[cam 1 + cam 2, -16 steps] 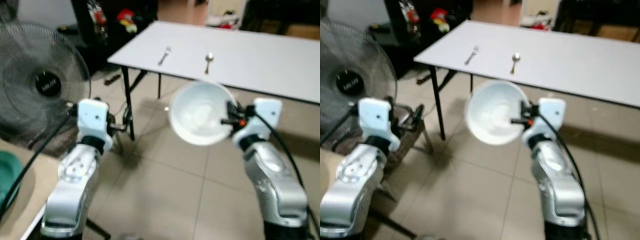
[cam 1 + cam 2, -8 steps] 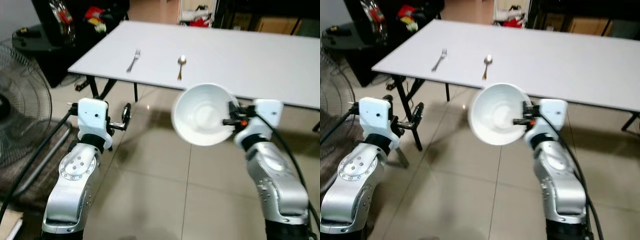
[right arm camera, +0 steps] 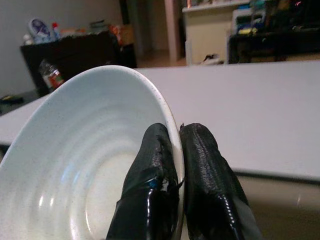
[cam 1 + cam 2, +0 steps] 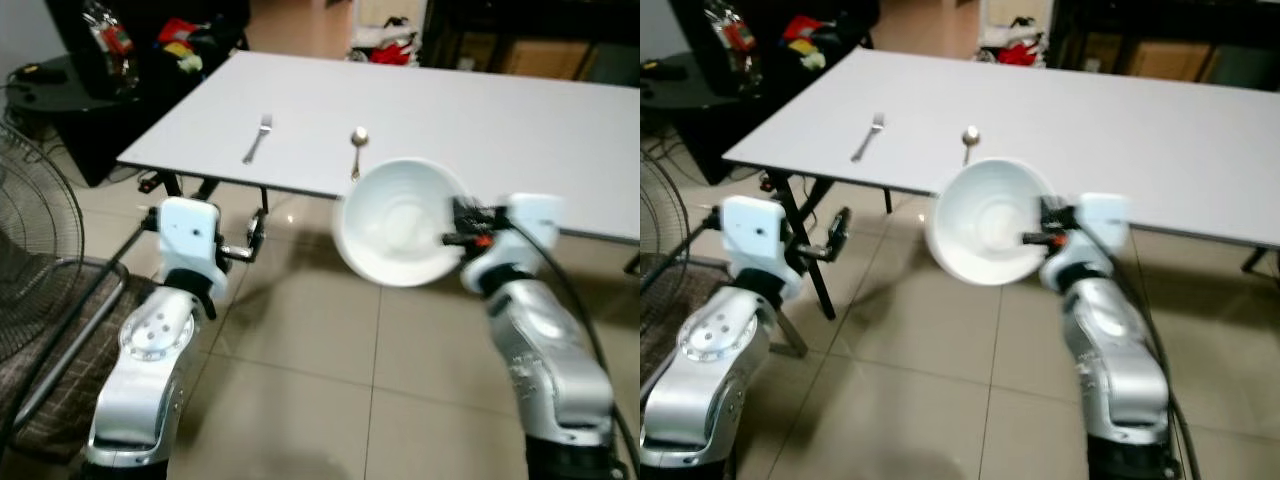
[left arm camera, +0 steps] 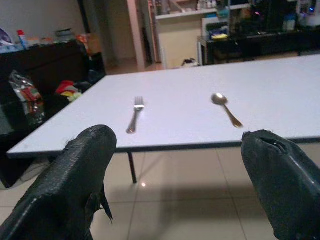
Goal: Setting the table
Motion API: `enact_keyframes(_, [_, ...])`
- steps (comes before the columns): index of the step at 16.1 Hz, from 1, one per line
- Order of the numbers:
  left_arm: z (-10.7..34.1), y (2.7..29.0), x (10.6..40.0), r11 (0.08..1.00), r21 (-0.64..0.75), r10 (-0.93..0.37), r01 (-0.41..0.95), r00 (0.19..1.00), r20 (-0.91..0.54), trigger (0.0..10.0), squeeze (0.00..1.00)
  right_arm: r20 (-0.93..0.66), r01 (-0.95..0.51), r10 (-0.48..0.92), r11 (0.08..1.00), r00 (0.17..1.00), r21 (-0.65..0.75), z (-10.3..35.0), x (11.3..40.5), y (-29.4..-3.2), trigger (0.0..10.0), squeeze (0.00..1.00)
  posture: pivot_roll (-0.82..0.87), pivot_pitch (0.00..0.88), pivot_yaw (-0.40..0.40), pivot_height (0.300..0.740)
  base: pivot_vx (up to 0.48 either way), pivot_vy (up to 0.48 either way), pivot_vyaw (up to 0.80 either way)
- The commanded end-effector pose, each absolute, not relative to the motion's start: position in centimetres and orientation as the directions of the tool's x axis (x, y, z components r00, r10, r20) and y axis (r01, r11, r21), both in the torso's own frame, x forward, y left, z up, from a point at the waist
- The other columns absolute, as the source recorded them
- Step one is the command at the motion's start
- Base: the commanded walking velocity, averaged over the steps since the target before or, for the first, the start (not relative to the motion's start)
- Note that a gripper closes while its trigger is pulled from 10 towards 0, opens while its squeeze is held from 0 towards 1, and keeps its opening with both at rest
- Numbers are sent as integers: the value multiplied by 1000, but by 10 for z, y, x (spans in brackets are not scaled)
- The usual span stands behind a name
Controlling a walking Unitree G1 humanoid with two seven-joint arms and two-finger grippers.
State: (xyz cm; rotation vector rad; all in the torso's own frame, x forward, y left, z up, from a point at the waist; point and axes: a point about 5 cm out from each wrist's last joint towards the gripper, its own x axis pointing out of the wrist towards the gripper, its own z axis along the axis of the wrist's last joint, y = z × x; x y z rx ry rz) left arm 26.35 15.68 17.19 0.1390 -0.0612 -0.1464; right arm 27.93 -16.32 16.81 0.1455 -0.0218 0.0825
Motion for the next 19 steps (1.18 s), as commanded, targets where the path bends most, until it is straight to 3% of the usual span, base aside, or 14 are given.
enact_keyframes(1, [175,165,263,981,153,-126,116,990,59,10000,0,90,-133,120,978,989,160,180,282,-152,10000,0,70,0,5,740,405,0,0])
enact_keyframes(19, [174,163,261,979,156,-138,129,989,49,10000,0,86,-146,133,973,987,179,180,287,-152,10000,0,74,0,4,740,415,0,0])
